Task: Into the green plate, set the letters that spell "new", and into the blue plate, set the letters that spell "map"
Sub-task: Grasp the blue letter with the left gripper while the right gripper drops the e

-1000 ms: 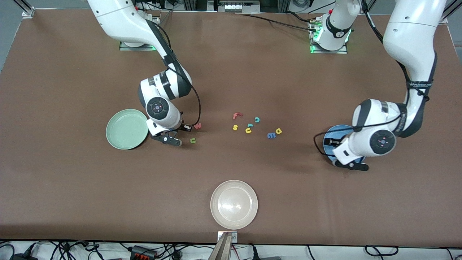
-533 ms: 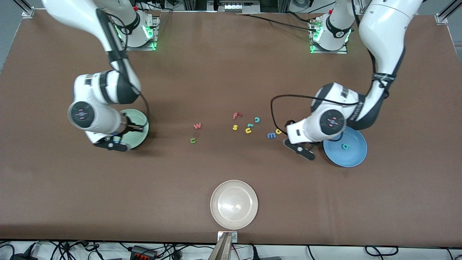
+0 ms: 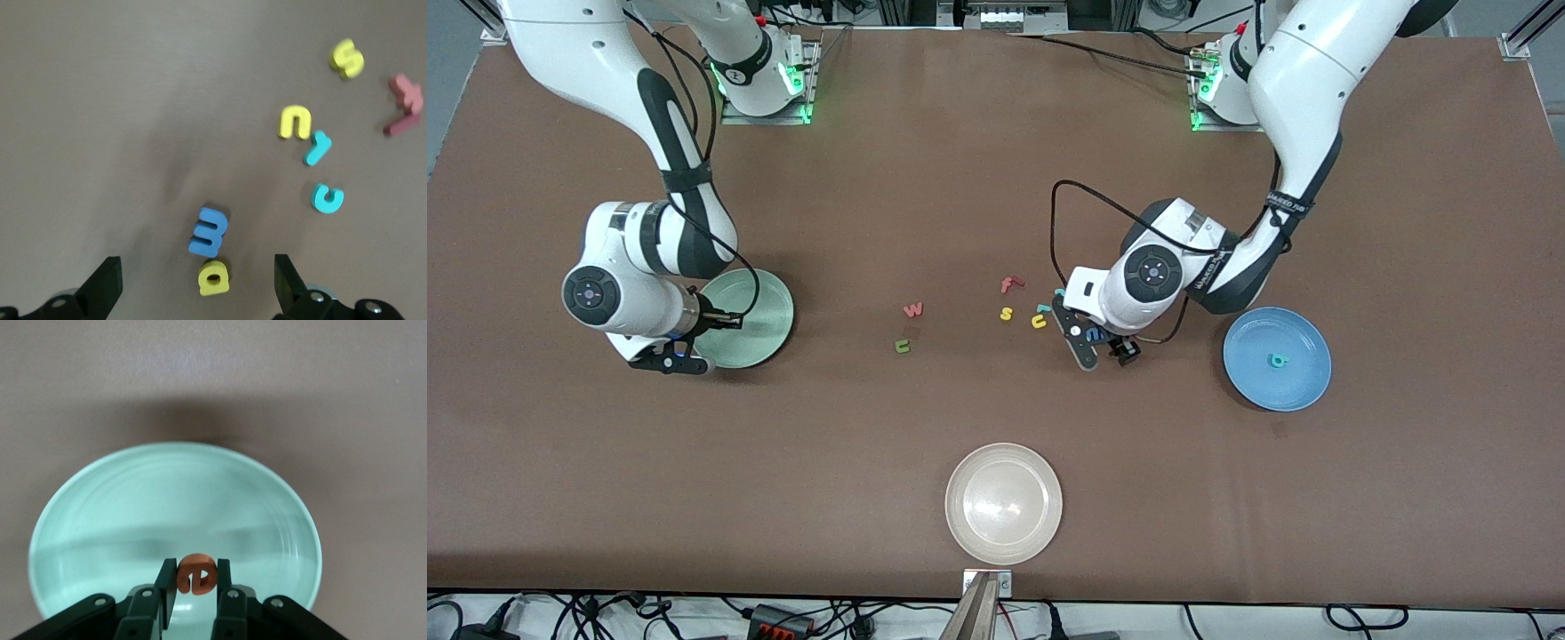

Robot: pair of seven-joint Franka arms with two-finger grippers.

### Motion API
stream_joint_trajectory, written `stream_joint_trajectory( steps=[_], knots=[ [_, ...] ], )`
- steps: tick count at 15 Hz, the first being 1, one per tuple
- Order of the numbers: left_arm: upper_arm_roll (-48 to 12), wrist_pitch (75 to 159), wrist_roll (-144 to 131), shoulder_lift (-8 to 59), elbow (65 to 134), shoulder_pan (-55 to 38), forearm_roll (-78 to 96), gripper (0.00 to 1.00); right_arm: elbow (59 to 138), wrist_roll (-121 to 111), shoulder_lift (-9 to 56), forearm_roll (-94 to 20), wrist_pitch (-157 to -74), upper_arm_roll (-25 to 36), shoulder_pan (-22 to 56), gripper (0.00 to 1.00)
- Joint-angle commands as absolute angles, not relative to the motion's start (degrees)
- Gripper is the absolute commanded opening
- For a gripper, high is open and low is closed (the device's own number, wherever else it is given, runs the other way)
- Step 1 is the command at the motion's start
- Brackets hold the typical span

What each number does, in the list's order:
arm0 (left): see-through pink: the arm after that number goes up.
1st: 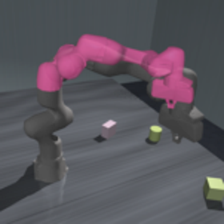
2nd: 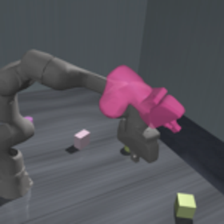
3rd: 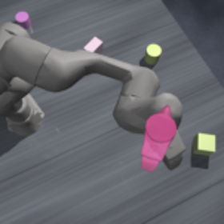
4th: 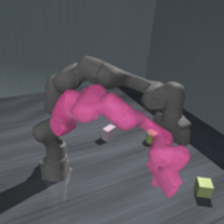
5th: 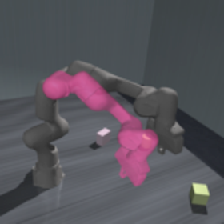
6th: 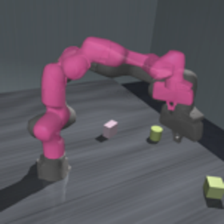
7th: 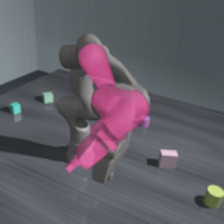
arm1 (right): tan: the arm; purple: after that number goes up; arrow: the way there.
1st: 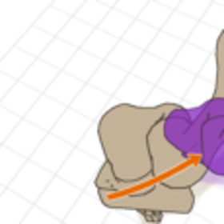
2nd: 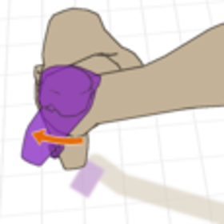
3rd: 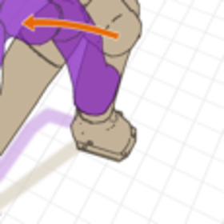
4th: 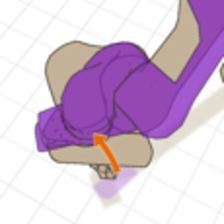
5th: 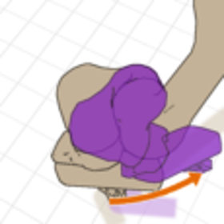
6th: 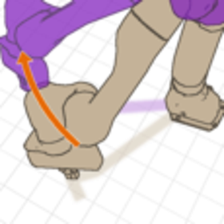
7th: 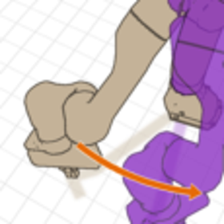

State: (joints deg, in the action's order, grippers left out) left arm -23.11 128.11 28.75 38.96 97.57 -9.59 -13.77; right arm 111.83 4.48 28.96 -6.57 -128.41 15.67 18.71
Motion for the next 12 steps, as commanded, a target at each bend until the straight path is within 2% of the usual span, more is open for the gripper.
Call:
stream_joint_trajectory(
  steps=[1,2,4,6,8,10,12],
  knots=[
    [-23.0,130.1,31.5,39.5,99.2,-11.2,-20.6,0.97,111.6,3.4,30.1,-6.6,-130.7,15.4,18.0,0.50],
    [-23.0,130.9,31.5,39.6,99.8,-11.8,-21.4,0.93,111.5,4.1,29.9,-6.9,-130.4,15.5,18.2,0.99],
    [-22.9,133.7,31.5,40.5,100.4,-11.5,-23.5,0.85,111.4,4.7,27.5,-6.9,-129.6,15.5,18.8,1.00],
    [-23.0,135.6,31.5,41.1,100.3,-11.3,-25.7,0.73,109.7,7.3,25.6,-6.9,-126.1,15.1,20.0,1.00],
    [-22.9,136.1,31.6,41.3,100.3,-11.3,-25.8,0.65,106.3,7.6,25.6,-6.9,-122.4,15.0,23.2,1.00],
    [-22.8,135.8,33.4,41.4,100.5,-11.2,-25.8,0.55,105.1,7.8,25.9,-7.6,-122.5,15.0,27.0,1.00],
    [-22.7,135.9,34.0,41.7,101.1,-10.5,-25.8,0.52,104.7,10.3,26.4,-9.4,-123.1,15.0,30.2,1.00]
  ],
)
